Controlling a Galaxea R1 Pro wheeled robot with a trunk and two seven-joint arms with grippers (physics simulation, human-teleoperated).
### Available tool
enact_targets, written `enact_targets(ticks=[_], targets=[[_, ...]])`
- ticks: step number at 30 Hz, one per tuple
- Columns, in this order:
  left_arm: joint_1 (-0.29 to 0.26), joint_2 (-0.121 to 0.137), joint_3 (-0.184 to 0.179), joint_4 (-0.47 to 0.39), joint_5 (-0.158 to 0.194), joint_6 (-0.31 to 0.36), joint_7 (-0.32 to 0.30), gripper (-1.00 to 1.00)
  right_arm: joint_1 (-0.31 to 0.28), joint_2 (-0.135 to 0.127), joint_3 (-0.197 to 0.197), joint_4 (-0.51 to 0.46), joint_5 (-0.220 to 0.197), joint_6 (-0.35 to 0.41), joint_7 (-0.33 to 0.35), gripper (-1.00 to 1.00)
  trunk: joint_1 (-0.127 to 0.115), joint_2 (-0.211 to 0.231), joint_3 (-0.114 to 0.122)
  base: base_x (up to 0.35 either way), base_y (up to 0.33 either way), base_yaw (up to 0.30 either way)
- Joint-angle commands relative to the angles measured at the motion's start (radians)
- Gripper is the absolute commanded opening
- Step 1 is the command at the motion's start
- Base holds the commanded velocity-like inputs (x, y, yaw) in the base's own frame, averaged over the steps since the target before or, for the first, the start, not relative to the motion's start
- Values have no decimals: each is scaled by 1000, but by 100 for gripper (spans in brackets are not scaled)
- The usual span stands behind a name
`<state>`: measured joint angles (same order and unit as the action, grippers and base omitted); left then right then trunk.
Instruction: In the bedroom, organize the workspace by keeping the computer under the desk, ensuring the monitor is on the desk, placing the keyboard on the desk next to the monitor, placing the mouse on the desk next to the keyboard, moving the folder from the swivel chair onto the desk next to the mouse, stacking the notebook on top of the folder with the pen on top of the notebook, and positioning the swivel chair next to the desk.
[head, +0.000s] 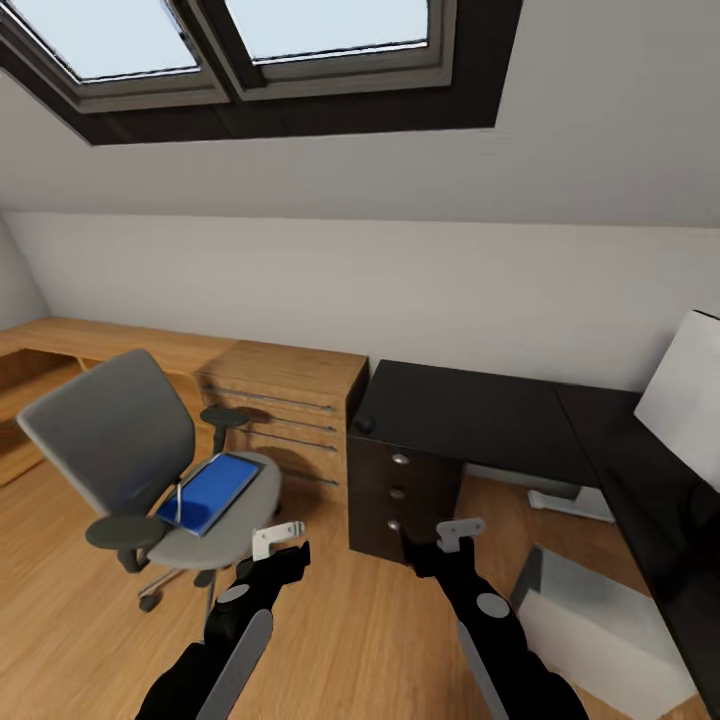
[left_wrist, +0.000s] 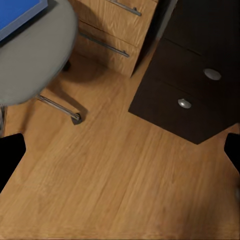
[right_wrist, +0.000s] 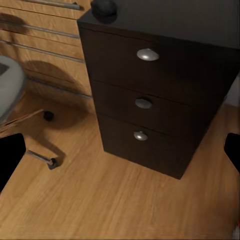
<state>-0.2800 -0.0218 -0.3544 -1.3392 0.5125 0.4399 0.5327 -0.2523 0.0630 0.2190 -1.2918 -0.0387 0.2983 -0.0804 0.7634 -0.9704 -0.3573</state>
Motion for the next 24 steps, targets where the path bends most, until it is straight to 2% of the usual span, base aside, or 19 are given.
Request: enact_targets(ticks=[1, 18, 24], targets=[[-1, 0, -1, -2, 9, 2, 9, 100, -1, 0, 2, -1, -4, 5, -7, 100, -4, 6, 1, -343, 0, -69], [-1, 0, -1, -2, 9, 2, 9, 100, -1, -1, 2, -1, -4, 5, -7, 100, -70, 125, 36, -343, 0, -69], [-1, 0, -1, -2, 9, 2, 9, 100, -1, -2, 2, -1, -4, 4, -7, 100, -93, 167, 50, -343, 0, -165]])
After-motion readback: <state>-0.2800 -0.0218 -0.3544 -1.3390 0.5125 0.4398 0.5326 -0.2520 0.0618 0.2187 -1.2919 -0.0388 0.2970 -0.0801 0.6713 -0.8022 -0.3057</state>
